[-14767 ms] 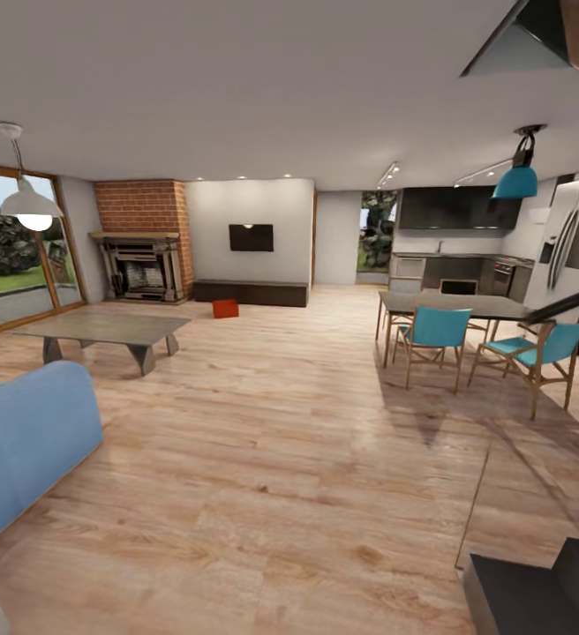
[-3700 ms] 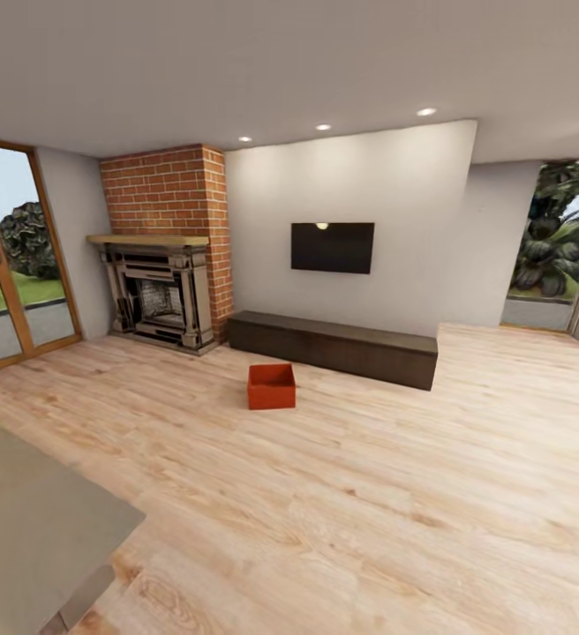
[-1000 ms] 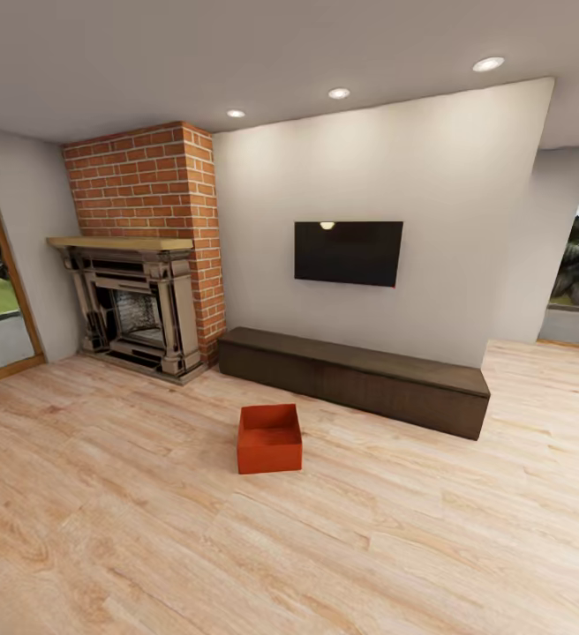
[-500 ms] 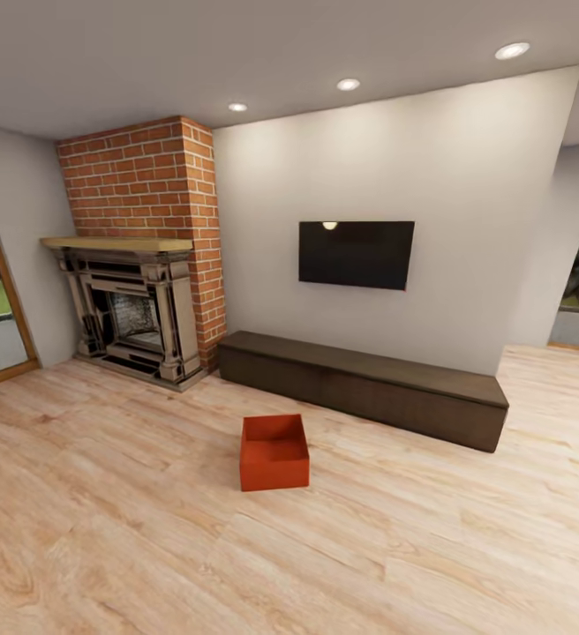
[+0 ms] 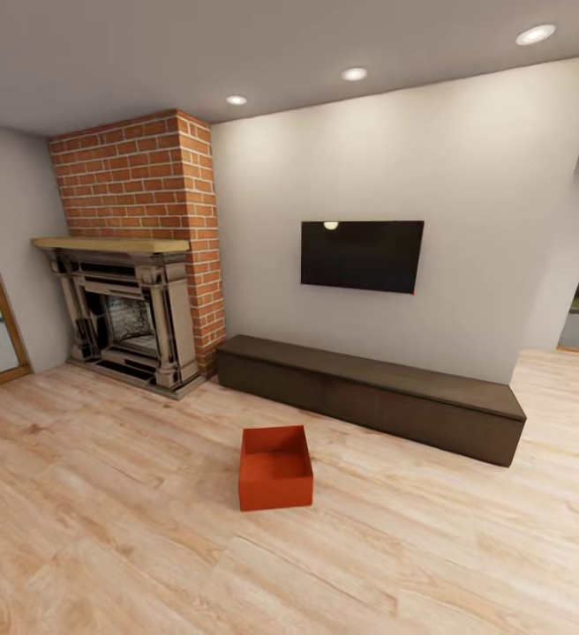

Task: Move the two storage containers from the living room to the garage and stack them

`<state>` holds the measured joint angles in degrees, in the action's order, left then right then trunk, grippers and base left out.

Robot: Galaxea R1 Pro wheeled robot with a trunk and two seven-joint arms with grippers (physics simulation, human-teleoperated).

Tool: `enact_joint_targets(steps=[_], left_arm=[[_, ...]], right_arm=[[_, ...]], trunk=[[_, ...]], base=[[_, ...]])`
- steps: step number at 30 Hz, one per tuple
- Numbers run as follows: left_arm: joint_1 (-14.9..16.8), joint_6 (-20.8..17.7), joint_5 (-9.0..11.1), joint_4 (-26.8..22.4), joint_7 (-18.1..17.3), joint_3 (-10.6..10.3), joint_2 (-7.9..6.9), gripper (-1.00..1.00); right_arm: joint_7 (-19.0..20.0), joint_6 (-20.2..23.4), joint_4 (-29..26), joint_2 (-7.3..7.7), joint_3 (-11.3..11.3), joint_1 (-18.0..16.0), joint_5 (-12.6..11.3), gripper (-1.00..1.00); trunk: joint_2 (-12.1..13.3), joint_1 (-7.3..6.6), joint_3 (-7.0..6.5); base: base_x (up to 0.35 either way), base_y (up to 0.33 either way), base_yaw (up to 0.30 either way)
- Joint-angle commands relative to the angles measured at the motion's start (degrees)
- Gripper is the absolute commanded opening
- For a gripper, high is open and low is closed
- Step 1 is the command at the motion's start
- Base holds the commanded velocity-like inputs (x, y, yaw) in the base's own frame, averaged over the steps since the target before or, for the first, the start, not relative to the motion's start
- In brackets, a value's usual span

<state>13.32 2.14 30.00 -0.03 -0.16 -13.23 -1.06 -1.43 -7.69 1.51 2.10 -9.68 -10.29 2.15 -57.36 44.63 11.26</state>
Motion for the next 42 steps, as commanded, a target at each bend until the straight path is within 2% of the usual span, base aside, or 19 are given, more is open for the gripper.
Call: enact_joint_targets(steps=[1, 42], left_arm=[[0.04, 0.15, 0.5, 0.03, -0.02, -0.49, 0.0, 1.0], [0.04, 0.23, 0.5, 0.03, -0.02, -0.49, 0.0, 1.0]], right_arm=[[-0.15, -0.26, 0.16, 0.0, -0.25, -0.08, 0.23, 1.0], [-0.15, -0.22, 0.16, -0.09, -0.16, -0.08, 0.23, 1.0]], trunk=[[-0.05, 0.04, 0.08], [-0.05, 0.04, 0.08]], base=[[0.323, 0.0, 0.0], [0.323, 0.0, 0.0]])
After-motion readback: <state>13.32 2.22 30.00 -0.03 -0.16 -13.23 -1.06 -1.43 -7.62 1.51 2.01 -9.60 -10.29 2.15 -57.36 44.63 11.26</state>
